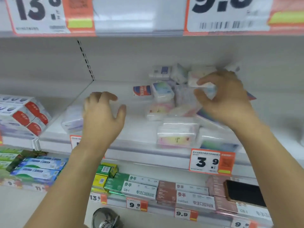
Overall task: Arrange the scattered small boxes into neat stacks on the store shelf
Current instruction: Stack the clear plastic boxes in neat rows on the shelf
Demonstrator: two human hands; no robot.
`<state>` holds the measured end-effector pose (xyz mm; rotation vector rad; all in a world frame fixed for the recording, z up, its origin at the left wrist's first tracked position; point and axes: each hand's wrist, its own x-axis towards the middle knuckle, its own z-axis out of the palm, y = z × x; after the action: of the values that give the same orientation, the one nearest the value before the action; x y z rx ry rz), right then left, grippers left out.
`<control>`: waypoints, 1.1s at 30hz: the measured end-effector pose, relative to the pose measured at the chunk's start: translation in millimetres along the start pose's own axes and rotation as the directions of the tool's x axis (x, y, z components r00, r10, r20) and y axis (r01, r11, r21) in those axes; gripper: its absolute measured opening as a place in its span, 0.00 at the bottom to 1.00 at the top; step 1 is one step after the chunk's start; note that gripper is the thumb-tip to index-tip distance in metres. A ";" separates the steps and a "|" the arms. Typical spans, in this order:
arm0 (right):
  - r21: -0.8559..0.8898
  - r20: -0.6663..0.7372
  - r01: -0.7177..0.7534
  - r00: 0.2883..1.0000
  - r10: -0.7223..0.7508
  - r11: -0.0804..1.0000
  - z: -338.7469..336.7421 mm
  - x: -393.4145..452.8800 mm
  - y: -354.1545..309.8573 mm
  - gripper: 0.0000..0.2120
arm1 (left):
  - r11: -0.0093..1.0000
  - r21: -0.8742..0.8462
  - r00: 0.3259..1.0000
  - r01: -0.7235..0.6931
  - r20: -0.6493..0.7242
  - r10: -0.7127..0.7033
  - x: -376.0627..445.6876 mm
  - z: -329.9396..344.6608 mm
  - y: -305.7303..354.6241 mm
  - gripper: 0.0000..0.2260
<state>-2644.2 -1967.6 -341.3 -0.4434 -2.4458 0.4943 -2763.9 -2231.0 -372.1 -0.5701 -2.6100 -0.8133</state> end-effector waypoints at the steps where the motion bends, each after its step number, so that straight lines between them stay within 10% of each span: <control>1: -0.052 -0.067 -0.093 0.994 0.090 0.994 -8.3 3.6 16.7 0.16 | 0.988 -0.132 0.996 -0.077 0.029 0.081 -4.9 3.7 24.5 0.14; 5: -0.092 0.042 -0.445 0.892 0.450 0.891 -28.9 -2.0 72.0 0.32 | 0.866 -0.308 0.837 -0.394 0.270 0.476 -30.1 32.2 98.0 0.20; 8: 0.024 0.135 -0.489 0.866 0.482 0.872 -32.6 -8.9 90.7 0.32 | 0.855 -0.215 0.768 -0.472 0.376 0.518 -40.8 54.1 116.5 0.23; 21: 0.372 0.064 -0.505 0.851 0.521 0.779 -25.8 -21.0 114.1 0.37 | 0.883 -0.294 0.869 -0.365 0.233 0.437 -34.3 58.5 136.1 0.14; 25: 0.571 0.020 -0.395 0.883 0.469 0.719 -61.6 -29.7 118.7 0.36 | 0.862 -0.434 0.925 -0.260 0.145 0.352 -33.5 51.9 162.9 0.07; 30: 0.867 0.262 -0.233 0.965 -0.003 0.441 -103.0 -42.3 108.5 0.36 | 0.727 -0.654 0.844 -0.208 0.257 0.472 -38.8 51.9 181.3 0.28; 33: 0.874 0.330 -0.265 0.939 -0.099 0.407 -99.1 -49.0 106.5 0.35 | 0.602 -0.786 0.867 -0.142 0.195 0.459 -43.6 55.4 185.6 0.25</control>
<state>-2525.2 -1870.8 -337.8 0.0271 -1.9794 1.9727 -2650.6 -2069.6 -349.0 -1.5032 -2.2371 -1.8325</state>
